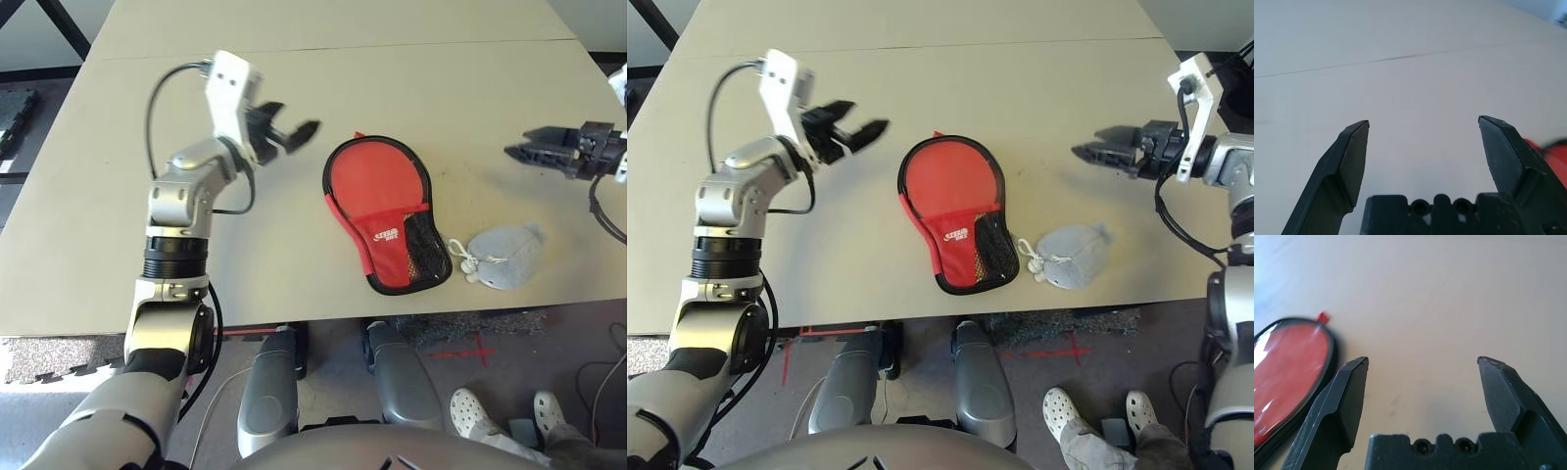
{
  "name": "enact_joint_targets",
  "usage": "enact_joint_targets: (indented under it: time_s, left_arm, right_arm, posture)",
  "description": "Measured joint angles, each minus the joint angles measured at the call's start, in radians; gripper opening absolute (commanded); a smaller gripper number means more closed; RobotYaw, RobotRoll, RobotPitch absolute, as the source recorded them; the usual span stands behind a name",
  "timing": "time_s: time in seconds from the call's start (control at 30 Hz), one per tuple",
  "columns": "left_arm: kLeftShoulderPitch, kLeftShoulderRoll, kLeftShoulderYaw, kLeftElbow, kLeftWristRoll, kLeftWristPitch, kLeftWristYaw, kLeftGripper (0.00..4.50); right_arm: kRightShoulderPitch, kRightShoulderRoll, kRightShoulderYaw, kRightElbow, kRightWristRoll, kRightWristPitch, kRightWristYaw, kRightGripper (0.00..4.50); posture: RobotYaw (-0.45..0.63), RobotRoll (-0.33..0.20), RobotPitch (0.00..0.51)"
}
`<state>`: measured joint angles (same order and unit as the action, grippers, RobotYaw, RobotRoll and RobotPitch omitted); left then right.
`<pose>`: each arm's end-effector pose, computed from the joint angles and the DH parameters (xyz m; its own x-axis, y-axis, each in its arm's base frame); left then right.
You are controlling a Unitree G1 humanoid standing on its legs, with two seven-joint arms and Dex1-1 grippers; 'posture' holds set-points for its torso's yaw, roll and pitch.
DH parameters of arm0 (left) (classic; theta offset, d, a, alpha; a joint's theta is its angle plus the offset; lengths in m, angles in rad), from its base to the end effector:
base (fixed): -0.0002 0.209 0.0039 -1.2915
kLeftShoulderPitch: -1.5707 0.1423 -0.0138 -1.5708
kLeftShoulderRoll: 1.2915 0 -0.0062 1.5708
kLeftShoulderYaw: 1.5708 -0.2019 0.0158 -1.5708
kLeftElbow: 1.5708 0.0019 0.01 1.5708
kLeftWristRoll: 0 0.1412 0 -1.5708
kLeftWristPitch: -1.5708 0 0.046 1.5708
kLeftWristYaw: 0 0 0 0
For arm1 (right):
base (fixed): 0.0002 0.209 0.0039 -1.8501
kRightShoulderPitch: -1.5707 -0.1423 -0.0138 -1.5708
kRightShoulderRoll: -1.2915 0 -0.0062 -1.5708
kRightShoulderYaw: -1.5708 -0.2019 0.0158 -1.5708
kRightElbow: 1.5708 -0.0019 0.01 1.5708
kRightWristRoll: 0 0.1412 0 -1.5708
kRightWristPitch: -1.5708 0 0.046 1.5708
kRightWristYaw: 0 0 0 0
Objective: Store the ping-pong paddle in its case and zip it.
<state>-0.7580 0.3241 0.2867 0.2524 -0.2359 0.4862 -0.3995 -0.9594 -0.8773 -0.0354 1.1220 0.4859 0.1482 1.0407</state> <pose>0.3311 0.2258 0.1829 0.9562 -0.2745 0.1012 0.2811 0.9579 -0.0580 0.3141 -0.3792 0.1962 0.8797 0.4688 -0.0794 -0.4676 0.8833 0.0339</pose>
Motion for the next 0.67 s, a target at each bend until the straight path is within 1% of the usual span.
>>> enact_joint_targets:
  time_s: [0.13,0.27,0.47,0.67]
  left_arm:
    - [0.023,0.017,0.060,0.049,0.004,-0.117,0.102,4.50]
    - [0.069,0.050,0.089,0.121,0.014,-0.213,0.162,4.50]
    - [0.111,0.060,0.092,0.197,0.041,-0.360,0.208,4.50]
    - [0.137,0.073,0.092,0.234,0.043,-0.427,0.238,4.50]
  right_arm:
    - [0.028,0.069,-0.119,0.025,-0.023,-0.154,-0.190,4.44]
    - [0.064,0.103,-0.179,0.055,-0.062,-0.243,-0.326,4.44]
    - [0.088,0.118,-0.248,0.062,-0.108,-0.352,-0.455,4.44]
    - [0.120,0.144,-0.287,0.066,-0.130,-0.383,-0.516,4.44]
  posture:
    - [-0.01,0.000,0.210]
    - [0.00,0.000,0.210]
    - [0.00,0.000,0.220]
    - [0.00,0.000,0.229]
